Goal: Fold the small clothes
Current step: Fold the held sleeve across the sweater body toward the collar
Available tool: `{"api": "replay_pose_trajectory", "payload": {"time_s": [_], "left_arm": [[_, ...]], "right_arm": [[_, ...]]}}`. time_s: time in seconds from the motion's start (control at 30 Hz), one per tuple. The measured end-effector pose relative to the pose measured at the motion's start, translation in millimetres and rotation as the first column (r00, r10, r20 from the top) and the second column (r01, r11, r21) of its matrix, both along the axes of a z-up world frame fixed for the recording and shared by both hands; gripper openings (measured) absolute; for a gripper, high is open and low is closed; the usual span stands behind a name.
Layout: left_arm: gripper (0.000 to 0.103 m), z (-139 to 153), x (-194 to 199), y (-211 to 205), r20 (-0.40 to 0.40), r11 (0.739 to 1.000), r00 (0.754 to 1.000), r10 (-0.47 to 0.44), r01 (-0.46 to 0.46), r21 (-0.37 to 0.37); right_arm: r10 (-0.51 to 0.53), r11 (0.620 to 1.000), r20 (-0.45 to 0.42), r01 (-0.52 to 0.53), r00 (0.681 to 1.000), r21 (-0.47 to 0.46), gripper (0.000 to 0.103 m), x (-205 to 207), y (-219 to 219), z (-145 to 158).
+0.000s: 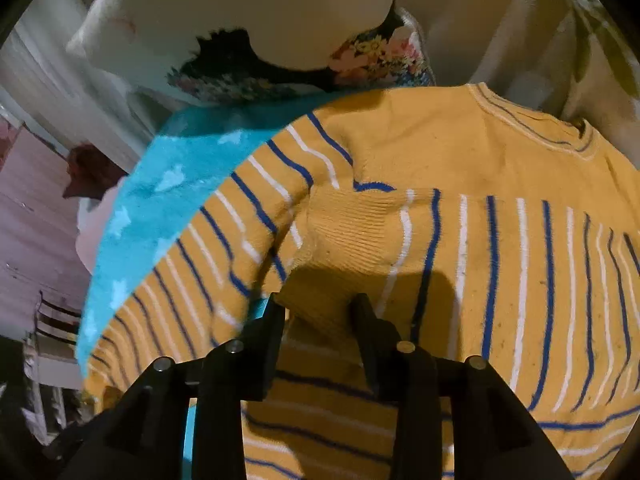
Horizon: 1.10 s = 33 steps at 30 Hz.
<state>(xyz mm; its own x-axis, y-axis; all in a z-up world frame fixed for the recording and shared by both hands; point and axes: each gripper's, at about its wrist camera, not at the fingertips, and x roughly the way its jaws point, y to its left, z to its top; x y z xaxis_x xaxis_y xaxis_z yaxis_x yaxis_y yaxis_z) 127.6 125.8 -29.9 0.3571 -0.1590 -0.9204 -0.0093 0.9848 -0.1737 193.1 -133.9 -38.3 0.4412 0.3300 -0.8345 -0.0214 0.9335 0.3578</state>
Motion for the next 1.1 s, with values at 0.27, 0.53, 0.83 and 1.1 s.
{"api": "replay_pose_trajectory", "payload": {"time_s": [0.27,0.53,0.83,1.1], "left_arm": [[0.082,3,3,-24,0.012,0.998,0.998,-0.067,0.067,0.004],[0.082,3,-7,-71,0.004,0.985,0.985,-0.171,0.171,0.018],[0.082,-6,-29,-123,-0.037,0.965,0.965,-0.259,0.260,0.043],[0.082,-13,-51,-149,-0.059,0.962,0.963,-0.263,0.266,0.063]], "right_arm": [[-0.057,0.996,0.016,0.056,0.998,0.069,0.046,-64,-50,16],[-0.177,0.980,-0.059,0.171,0.982,-0.101,0.047,-146,-104,-11],[-0.395,0.913,-0.151,0.368,0.906,-0.177,0.052,-227,-183,-42],[-0.466,0.885,-0.162,0.458,0.870,-0.082,0.052,-288,-235,-43]]}}
